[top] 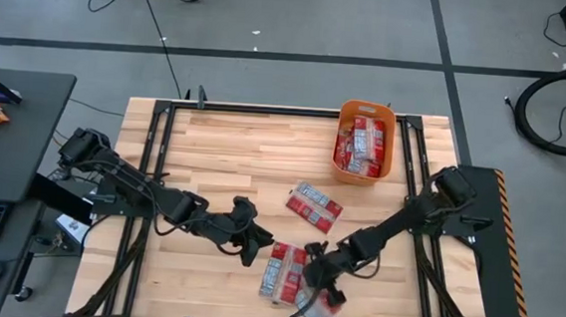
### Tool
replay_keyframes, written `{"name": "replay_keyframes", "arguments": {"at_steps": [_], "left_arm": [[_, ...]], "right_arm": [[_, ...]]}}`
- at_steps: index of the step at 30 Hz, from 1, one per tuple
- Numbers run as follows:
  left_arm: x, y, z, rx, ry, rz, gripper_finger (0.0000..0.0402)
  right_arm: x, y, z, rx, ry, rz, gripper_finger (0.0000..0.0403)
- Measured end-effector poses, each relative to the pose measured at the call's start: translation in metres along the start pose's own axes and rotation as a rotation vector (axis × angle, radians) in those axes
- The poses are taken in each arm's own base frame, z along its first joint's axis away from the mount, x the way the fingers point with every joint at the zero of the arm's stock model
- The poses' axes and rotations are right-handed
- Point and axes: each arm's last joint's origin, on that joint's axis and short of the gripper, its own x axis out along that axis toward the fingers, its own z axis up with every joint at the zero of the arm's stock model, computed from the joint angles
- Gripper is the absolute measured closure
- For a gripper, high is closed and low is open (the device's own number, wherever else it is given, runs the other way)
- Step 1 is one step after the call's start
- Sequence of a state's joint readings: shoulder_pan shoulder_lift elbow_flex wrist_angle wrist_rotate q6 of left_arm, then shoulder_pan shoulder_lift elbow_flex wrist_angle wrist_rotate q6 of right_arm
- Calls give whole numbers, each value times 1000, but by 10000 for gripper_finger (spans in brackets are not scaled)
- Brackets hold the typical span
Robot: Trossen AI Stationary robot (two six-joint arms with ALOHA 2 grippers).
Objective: Sort popcorn bags into baskets
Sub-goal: Move the red popcorn bags to the center of the table, then put the red popcorn bag into the orange bin
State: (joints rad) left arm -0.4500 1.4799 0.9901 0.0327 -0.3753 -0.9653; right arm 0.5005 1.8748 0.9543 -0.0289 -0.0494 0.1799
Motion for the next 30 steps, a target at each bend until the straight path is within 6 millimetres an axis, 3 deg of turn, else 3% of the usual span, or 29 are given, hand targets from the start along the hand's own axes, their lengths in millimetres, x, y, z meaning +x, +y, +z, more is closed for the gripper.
{"name": "replay_keyframes", "arguments": {"at_steps": [7,10,13,17,23,30], "left_arm": [[0,0,-2,-15,12,-1,294],[0,0,-2,-18,12,-1,294],[-1,-1,-3,-21,14,-3,294],[-3,-1,-9,0,49,19,294],[-7,14,-32,47,200,196,294],[21,43,-42,17,496,244,294]], "right_arm": [[-9,-64,7,116,-32,-266,393],[-25,-90,7,207,-31,-345,390],[-48,-103,13,247,-75,-370,391],[-80,-98,23,225,-134,-339,394],[-107,-79,32,263,-212,-220,381],[-126,-55,24,338,-144,-127,379]]}}
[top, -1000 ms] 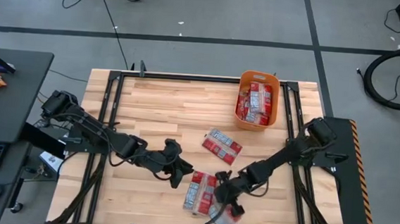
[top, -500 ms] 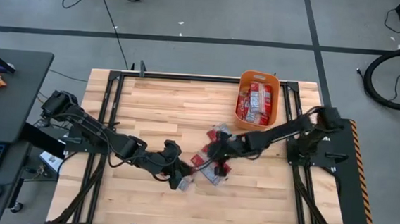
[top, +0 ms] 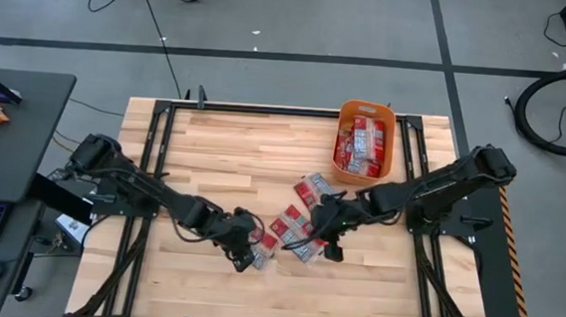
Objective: Sort popcorn bags into baskets
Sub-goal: Put the red popcorn bag into the orange bin
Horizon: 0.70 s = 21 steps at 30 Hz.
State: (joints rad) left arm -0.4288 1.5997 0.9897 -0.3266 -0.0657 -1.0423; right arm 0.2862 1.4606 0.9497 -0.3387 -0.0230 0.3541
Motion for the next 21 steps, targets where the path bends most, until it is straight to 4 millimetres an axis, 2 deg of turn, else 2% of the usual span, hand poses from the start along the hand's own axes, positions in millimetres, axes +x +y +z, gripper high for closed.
{"name": "replay_keyframes", "arguments": {"at_steps": [4,13,16,21], "left_arm": [[9,0,-7,181,49,3,294],[7,9,-30,545,77,231,294],[5,13,-33,597,58,316,294],[6,21,-18,550,2,374,294]], "right_arm": [[-10,3,-7,-10,49,-6,382],[-13,5,-9,55,62,-11,383],[-13,5,-9,54,68,-13,383],[-13,3,-9,44,74,-14,383]]}}
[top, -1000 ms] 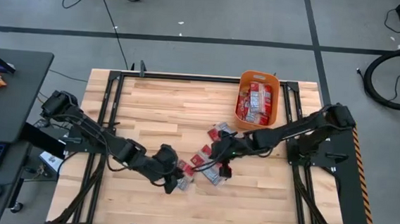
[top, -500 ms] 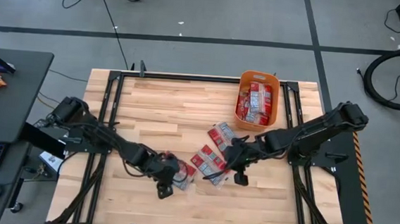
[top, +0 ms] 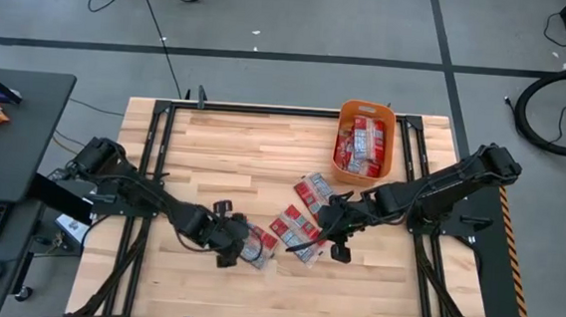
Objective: Sort popcorn bags into baskets
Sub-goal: Put the red popcorn bag into the orange bin
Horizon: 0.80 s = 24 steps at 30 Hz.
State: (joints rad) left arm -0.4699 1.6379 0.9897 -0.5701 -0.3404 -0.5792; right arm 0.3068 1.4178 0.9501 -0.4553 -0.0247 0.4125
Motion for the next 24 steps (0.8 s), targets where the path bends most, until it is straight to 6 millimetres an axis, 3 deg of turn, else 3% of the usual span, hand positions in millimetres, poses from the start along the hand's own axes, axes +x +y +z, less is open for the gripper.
{"name": "replay_keyframes", "arguments": {"at_steps": [10,18,24], "left_arm": [[14,34,18,-135,137,-151,294],[19,48,36,-229,28,-188,284],[21,55,48,-170,-72,-203,219]], "right_arm": [[-1,-32,-1,72,89,-58,364],[21,-69,-16,234,97,50,260],[41,-60,-22,366,141,55,200]]}}
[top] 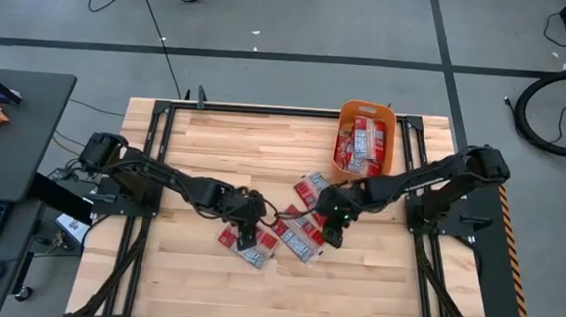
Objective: Sort popcorn bags into baskets
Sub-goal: Put the red popcorn bag into the orange bin
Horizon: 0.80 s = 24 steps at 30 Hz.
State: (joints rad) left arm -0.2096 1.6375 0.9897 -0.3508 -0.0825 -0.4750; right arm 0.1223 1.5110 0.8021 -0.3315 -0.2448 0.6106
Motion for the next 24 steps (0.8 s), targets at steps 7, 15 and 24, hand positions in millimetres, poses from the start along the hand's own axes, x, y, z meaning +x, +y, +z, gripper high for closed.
{"name": "replay_keyframes", "arguments": {"at_steps": [7,15,24], "left_arm": [[4,-1,15,187,-141,-34,179],[45,-1,4,209,-70,-16,192],[69,-7,-6,101,-50,-32,193]], "right_arm": [[21,8,8,55,-137,-14,181],[39,-14,16,117,-102,-88,180],[57,-11,15,88,-97,-40,190]]}}
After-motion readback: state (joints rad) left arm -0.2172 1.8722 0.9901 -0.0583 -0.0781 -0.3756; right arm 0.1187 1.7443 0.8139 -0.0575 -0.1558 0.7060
